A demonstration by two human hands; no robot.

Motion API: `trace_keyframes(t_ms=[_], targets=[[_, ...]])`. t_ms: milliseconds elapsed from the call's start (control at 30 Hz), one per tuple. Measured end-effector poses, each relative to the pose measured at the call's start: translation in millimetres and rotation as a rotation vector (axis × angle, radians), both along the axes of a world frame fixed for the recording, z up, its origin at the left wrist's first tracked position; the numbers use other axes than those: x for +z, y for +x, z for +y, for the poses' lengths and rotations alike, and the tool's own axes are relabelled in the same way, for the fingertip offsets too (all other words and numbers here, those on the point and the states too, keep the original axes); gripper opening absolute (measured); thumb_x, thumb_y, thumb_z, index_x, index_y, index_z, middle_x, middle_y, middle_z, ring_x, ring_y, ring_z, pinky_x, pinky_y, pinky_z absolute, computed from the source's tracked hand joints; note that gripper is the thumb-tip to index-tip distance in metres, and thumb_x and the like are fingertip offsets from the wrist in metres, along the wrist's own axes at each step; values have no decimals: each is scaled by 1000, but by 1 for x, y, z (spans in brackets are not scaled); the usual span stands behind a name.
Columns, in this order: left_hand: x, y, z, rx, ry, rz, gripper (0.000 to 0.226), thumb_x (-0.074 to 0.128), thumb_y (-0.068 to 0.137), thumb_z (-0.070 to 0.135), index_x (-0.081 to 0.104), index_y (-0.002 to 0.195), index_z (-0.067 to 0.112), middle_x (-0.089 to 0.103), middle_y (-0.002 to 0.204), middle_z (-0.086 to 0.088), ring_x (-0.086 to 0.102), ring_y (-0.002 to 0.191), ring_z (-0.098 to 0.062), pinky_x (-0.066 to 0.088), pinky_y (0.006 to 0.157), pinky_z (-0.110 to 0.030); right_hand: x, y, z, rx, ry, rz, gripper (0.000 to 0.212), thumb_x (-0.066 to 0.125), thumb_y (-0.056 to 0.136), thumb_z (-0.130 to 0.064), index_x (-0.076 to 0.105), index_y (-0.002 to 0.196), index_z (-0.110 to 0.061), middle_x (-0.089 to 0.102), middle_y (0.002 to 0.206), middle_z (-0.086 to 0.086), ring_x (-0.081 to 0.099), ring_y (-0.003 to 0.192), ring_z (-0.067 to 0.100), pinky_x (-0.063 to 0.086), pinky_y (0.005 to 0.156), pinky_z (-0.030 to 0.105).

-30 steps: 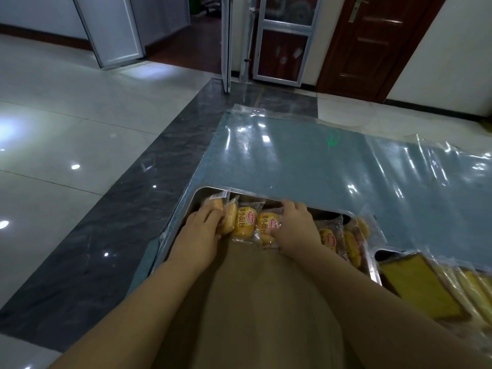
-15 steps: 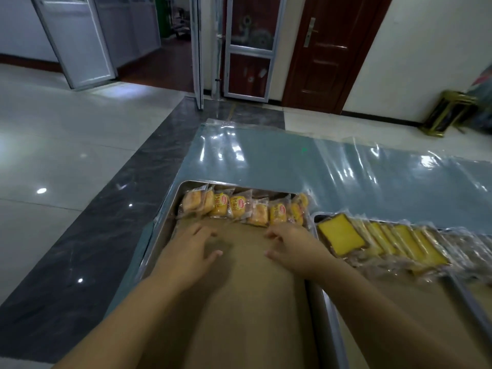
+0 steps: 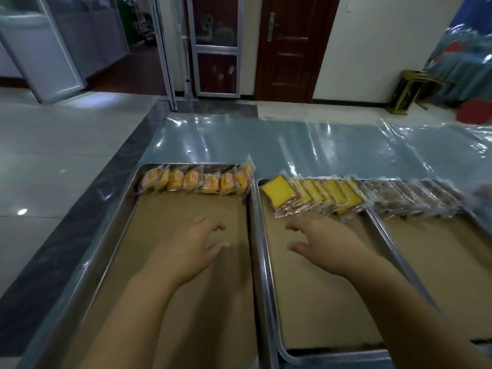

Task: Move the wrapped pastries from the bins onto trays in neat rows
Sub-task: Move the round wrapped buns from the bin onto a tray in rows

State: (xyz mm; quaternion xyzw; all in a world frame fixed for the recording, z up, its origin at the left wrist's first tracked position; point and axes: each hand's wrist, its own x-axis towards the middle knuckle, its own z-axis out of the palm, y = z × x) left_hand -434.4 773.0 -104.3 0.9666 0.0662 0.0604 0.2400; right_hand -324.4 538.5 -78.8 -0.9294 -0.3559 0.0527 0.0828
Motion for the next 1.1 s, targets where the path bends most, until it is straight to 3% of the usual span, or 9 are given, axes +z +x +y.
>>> trace_keyframes(t_ms=[133,267,333,433,500,700,900,1100], targets=[[7,-6,-75,63,-15,-115,30,62,83,43,57,110,34,53,110,16,51,96,-5,45,78,-28,8,-4,-79,-13,63,-13,41,62,85,-41,53,123,-30,57,120,-9,52,105,10,45,85,29],[4,-5,-163,41,-49,-143,26,65,82,39,56,106,35,45,99,22,42,90,5,31,70,-6,15,-6,-161,-6,75,-4,41,63,85,-41,52,123,-31,57,119,-9,53,105,10,46,85,29],[3,-2,-204,-4,-50,-122,28,65,82,37,57,108,33,46,101,21,43,92,4,34,75,-8,17,-6,-201,-19,74,15,42,63,85,-40,51,124,-31,57,119,-9,52,106,11,46,83,28],[9,5,-250,-45,3,-56,30,64,83,40,56,111,33,52,110,17,49,97,-3,46,86,-29,19,-3,-255,-63,40,16,41,63,86,-39,52,124,-29,56,116,-7,53,102,13,42,75,25],[15,12,-274,-57,57,-35,32,61,83,44,54,113,35,52,114,18,52,98,-5,48,85,-34,19,1,-287,-94,11,29,42,62,86,-40,51,125,-29,56,116,-6,53,102,14,46,80,29],[27,56,-338,-140,164,22,36,57,85,49,49,118,39,50,123,19,50,103,-4,47,84,-30,26,29,-368,-217,-78,10,49,62,83,-48,46,128,-36,56,122,-11,55,101,12,48,80,28],[31,116,-390,-210,167,-21,36,60,83,47,53,115,34,53,115,15,40,90,2,34,73,-18,42,83,-426,-260,-177,13,56,62,82,-51,42,133,-37,54,130,-8,52,113,14,43,88,30],[36,189,-452,-297,160,-67,40,54,86,50,48,123,36,48,121,19,44,107,1,35,88,-14,76,150,-477,-236,-226,-93,49,58,83,-52,45,128,-37,56,127,-7,53,114,15,45,91,35]])
